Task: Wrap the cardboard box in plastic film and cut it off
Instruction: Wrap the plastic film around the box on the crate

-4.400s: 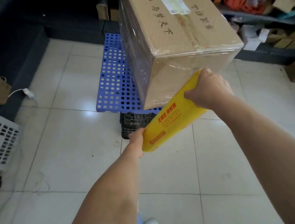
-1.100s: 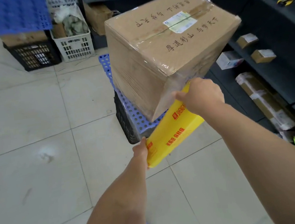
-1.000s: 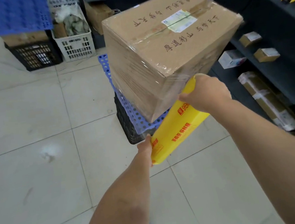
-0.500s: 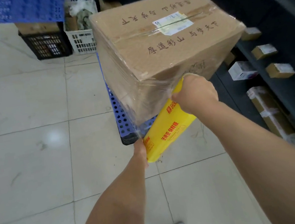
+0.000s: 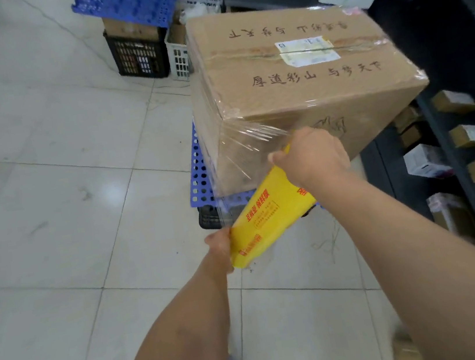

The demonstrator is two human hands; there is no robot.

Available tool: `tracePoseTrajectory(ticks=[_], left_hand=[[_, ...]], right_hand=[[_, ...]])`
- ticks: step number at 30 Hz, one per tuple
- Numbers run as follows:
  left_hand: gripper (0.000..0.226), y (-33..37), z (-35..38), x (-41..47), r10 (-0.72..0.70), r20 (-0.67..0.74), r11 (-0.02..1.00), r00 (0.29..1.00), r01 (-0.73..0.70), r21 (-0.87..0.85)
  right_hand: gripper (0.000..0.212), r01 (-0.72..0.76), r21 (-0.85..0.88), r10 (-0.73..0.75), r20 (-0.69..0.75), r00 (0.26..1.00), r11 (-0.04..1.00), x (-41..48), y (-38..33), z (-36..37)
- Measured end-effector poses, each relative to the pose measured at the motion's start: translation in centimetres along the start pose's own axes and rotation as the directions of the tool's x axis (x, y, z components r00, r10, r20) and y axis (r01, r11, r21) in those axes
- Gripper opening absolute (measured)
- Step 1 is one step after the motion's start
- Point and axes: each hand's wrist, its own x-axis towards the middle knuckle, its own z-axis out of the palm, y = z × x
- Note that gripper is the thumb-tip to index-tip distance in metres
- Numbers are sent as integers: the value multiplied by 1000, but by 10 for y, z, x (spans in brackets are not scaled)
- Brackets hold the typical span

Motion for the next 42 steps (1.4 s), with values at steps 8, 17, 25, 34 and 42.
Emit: tracePoseTrajectory(ticks=[8, 17, 25, 34, 42], left_hand=[[57, -21, 20, 7, -18, 17, 1000, 1000, 18, -11], [67, -48, 43, -23, -26, -53, 991, 998, 19, -129], [66, -80, 73, -40, 16, -109, 950, 994, -49, -308], [65, -102, 97, -46, -32, -185, 946, 982, -30, -323], [78, -99, 135, -51, -63, -195, 973, 979, 17, -229]], right_hand=[[28, -6, 2, 6, 66, 998, 1000, 0, 32, -3], [36, 90, -27, -88, 90, 992, 996, 0, 65, -12], [45, 280, 9, -280, 52, 959, 960, -8, 91, -19], [55, 320, -52, -320, 10, 947, 946, 2, 119, -15], [39, 317, -42, -314, 66, 947, 948, 16, 154, -30]])
